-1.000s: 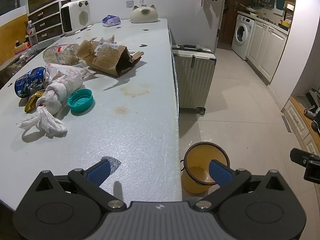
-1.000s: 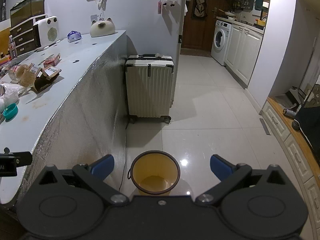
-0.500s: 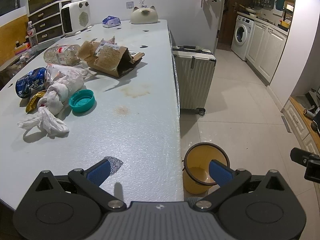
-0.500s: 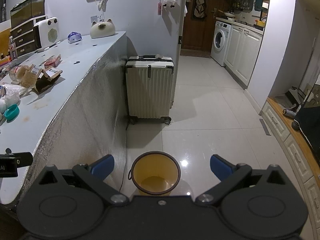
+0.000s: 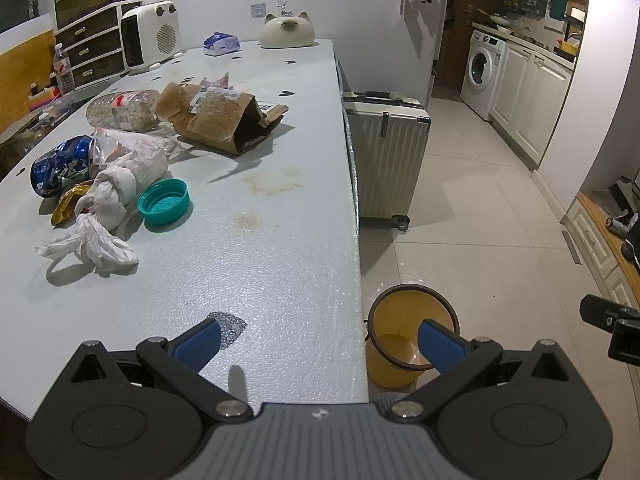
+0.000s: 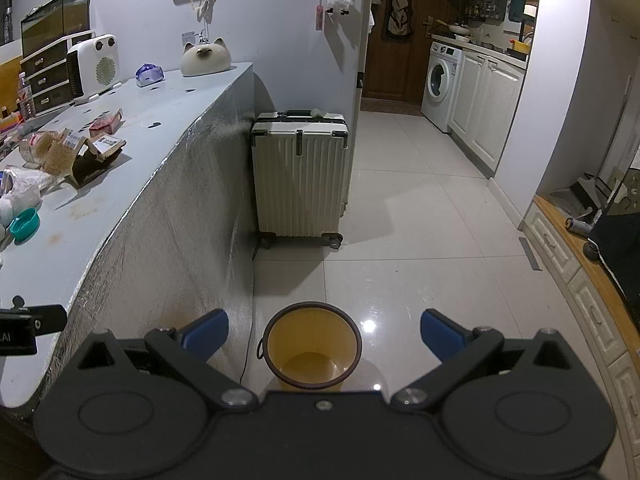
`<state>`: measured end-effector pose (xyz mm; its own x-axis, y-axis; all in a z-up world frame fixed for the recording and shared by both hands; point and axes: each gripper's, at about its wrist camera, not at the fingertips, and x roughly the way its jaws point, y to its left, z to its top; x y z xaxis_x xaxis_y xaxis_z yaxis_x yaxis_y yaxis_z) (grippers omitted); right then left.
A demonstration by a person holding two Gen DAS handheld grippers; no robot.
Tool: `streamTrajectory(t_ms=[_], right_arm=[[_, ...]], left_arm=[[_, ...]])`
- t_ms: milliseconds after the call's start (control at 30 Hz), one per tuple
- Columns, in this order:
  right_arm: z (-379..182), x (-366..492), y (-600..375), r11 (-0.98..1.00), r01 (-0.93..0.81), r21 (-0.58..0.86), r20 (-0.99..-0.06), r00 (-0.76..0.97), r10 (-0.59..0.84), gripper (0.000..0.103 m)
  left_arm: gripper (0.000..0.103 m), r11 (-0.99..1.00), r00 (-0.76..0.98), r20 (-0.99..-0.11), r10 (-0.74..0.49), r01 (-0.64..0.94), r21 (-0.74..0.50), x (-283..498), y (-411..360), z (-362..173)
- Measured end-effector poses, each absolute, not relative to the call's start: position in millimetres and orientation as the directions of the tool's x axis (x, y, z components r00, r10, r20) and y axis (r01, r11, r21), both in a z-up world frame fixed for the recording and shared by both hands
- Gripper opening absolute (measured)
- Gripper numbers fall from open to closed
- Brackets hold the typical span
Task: Collect trash
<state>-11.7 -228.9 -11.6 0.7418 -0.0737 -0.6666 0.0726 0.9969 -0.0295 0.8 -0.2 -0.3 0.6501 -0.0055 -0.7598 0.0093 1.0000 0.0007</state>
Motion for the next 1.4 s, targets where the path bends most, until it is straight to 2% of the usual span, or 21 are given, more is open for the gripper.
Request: streamTrajectory(t_ms=[1400], right_arm=[[-11.4, -18.1, -224.3, 0.997, 0.077, -0.03, -0.657, 0.75, -0.078, 0.103]], left_arm=[[0.103, 1.0, 0.667, -0.745, -0.015, 0.013, -0.009, -6.5, -1.9, 7.1]])
